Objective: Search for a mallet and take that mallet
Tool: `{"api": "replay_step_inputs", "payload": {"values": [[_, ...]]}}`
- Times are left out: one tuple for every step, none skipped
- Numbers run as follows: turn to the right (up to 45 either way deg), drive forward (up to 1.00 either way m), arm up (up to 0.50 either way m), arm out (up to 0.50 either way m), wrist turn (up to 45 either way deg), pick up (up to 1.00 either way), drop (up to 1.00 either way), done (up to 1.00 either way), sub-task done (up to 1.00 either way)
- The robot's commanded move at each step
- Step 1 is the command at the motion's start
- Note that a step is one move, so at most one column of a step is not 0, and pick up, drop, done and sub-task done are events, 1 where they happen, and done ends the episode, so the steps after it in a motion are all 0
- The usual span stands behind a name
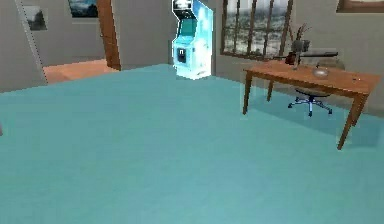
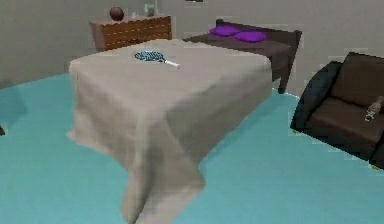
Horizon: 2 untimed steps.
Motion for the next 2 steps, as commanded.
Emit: {"api": "replay_step_inputs", "payload": {"values": [[0.0, 0.45, 0.0, 0.0, 0.0, 0.0, 0.0, 0.0, 0.0], [42.0, 0.0, 0.0, 0.0, 0.0, 0.0, 0.0, 0.0, 0.0]]}}
